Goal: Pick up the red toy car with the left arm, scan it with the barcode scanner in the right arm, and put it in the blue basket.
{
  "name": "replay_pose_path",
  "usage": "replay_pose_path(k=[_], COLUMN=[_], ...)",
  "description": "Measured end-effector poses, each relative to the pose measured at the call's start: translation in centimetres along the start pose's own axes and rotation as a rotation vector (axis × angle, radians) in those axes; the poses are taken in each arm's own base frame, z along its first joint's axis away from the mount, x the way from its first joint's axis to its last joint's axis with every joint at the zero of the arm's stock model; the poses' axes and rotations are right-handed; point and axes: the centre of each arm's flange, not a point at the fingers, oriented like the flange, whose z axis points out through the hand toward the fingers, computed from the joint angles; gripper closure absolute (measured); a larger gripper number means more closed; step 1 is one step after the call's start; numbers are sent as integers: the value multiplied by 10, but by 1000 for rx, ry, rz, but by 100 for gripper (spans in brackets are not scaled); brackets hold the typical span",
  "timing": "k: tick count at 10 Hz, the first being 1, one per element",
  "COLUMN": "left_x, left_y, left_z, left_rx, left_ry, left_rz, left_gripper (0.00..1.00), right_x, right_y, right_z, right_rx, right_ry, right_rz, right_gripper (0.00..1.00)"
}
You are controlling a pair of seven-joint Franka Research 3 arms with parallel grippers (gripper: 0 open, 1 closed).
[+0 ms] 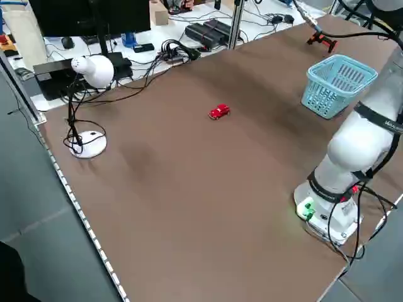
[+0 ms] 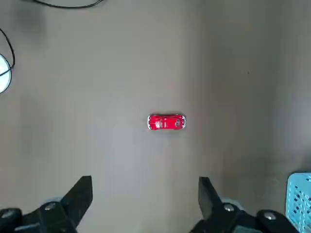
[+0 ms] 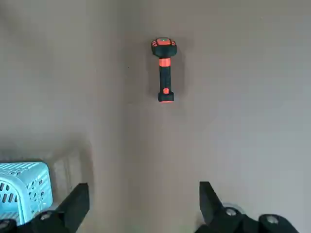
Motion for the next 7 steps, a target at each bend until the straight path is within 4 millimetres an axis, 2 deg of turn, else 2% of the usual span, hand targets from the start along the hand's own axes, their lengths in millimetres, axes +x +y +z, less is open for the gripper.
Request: replay_pose_path(k=[5,7], left_x=[0,4], left_y=[-1,-1], left_z=[1,11], left_rx=[0,1], left_ry=[-3,-11], left_rz=[-26,-156], left_gripper=[3,3], right_x=[2,3], right_y=[-8,-6], right_z=[3,4], right_rx=[-1,-1], right_ry=[-5,-8], right_rz=[-13,-9], right_gripper=[0,0])
